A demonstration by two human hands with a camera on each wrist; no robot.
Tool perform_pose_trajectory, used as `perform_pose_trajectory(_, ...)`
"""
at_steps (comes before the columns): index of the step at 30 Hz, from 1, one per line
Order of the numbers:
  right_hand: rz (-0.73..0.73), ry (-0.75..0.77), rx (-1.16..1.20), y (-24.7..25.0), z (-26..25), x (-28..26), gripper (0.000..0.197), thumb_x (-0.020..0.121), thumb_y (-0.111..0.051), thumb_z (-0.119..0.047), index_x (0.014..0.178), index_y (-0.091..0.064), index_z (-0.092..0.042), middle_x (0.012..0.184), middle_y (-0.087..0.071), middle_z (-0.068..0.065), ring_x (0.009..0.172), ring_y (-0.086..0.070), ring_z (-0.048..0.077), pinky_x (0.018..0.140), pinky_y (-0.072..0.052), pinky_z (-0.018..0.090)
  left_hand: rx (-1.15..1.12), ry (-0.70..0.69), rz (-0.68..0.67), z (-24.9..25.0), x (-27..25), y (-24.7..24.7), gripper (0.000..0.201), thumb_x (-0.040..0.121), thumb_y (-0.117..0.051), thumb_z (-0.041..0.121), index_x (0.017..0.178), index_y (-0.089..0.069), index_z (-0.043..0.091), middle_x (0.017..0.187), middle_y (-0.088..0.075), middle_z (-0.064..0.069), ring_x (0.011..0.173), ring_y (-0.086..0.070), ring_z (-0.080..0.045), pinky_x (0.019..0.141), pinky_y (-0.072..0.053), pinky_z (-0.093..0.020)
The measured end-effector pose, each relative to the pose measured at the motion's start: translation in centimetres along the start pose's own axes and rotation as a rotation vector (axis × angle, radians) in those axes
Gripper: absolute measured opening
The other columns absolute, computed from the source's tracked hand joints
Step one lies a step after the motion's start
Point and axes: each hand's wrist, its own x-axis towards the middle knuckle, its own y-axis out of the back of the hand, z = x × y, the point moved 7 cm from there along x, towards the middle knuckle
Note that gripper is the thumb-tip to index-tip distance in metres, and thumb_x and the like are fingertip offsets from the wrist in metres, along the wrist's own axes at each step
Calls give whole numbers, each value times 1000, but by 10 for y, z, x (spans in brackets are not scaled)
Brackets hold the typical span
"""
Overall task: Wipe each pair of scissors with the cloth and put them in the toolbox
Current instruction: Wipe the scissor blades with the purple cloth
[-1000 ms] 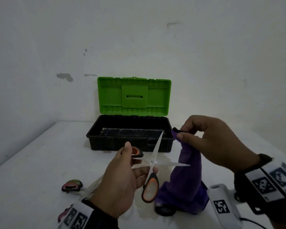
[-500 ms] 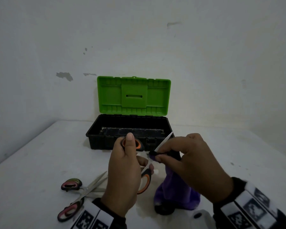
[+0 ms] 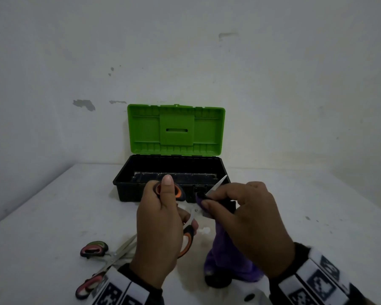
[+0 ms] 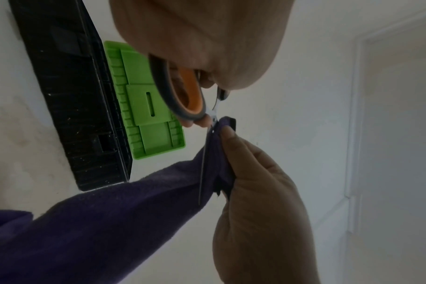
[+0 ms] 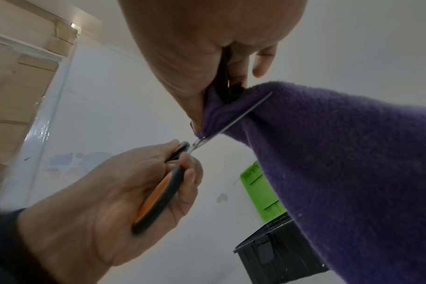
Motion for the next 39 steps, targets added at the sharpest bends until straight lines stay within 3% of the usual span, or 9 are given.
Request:
perform_pose_trajectory(4,102,-69,28,9,13,5,9,77,-80,-28,72,-74,-32,65,-66,-26,71,-63,-5,74,-53,35,4,-7,-25,-2,0,-3,42,95,-35,53,87,-46,13,60,-55,-33,43,-57,-36,42,-50,-33)
perform_pose_trajectory(7,62,-49,6,3,5,-2,10,76,-82,-29,73,-73,-34,65,-61,-33,76,-58,-11,73,-48,29,20,-16,-17,-2,0,-2,41,95,-35,53,86,-47,15,58,-55,-31,44,-57,-37,43,-52,-39)
perform_pose_trajectory(13,172,-110,57,15,24,4,13,75,-83,-18,71,-74,-27,62,-66,-20,69,-63,-10,62,-40,-2,45,-21,-18,-3,-2,-3,40,96,-35,51,87,-48,13,63,-56,-35,46,-58,-41,41,-50,-34)
perform_pose_trajectory(15,160,-100,59,11,21,1,14,75,-83,-20,71,-74,-30,63,-66,-22,68,-64,-7,69,-47,8,36,-18,-17,-2,-2,-2,40,95,-37,51,87,-48,14,63,-56,-34,46,-58,-41,40,-49,-32)
perform_pose_trajectory(18,101,-90,44,3,12,-6,11,77,-81,-28,72,-73,-33,68,-65,-30,69,-63,-3,75,-53,38,9,3,-37,-4,1,-1,33,97,-44,43,88,-49,12,63,-57,-32,45,-58,-39,42,-51,-34)
perform_pose_trajectory(23,176,-139,94,11,27,2,13,75,-83,-18,72,-74,-27,62,-65,-23,68,-62,-12,62,-40,-2,-84,33,-67,-9,2,-3,16,97,-53,21,86,-51,9,59,-49,-20,46,-54,-35,44,-51,-38)
perform_pose_trajectory(27,113,-111,88,3,19,-4,11,77,-81,-24,73,-74,-32,67,-67,-25,69,-64,-8,73,-48,16,-29,-53,-41,-6,2,1,17,96,-54,24,86,-51,11,59,-52,-27,46,-57,-38,44,-51,-36)
perform_pose_trajectory(31,184,-188,127,12,36,3,15,77,-81,-21,70,-72,-30,63,-67,-20,68,-64,-5,63,-41,1,-19,-59,-55,-6,0,1,16,95,-54,26,86,-52,12,58,-53,-27,45,-59,-36,45,-51,-37)
perform_pose_trajectory(39,211,-285,103,31,66,16,7,79,-78,-26,74,-75,-24,67,-70,-16,68,-64,-1,64,-46,10,-48,-4,-28,-10,4,6,18,96,-53,28,87,-53,13,59,-55,-16,50,-60,-35,48,-54,-40)
